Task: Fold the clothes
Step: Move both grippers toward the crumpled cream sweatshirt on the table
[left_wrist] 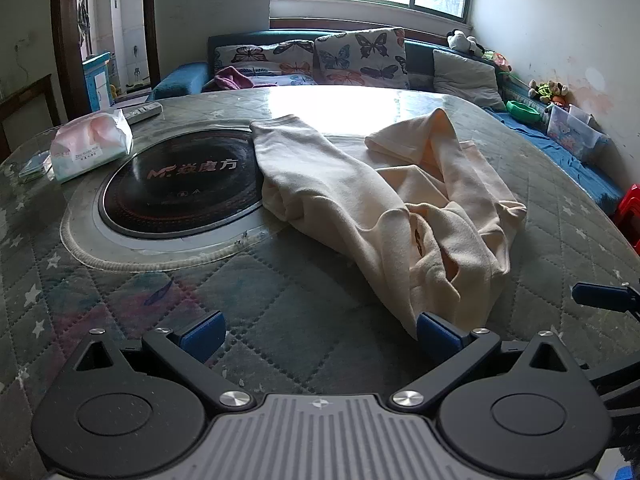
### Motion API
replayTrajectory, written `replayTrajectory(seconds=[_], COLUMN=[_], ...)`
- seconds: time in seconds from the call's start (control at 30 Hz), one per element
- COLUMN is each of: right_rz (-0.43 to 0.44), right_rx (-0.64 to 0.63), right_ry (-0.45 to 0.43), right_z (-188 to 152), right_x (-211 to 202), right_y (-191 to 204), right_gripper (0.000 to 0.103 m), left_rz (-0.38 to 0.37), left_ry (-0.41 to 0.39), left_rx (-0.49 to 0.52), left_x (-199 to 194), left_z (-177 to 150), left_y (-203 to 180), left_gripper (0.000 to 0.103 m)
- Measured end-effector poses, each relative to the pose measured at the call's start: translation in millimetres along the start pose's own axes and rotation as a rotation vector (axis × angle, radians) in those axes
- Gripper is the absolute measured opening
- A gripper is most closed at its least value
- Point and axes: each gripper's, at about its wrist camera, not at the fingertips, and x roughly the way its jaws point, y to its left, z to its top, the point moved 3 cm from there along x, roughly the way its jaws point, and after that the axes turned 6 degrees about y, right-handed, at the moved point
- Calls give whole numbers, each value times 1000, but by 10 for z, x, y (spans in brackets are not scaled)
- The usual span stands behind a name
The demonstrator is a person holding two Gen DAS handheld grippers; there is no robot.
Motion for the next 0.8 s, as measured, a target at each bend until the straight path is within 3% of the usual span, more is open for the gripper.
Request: replayTrajectory(seconds=[0.8], right_rz=[17], right_rx=[-27], right_ry=[-3], right_z=[170], right_x=[69], right_y=[53], right_gripper=[103], left_rz=[-10], left_ry=[-12], left_rx=[5], left_x=[27], left_z=[146], left_y=[-17], left_gripper=[103])
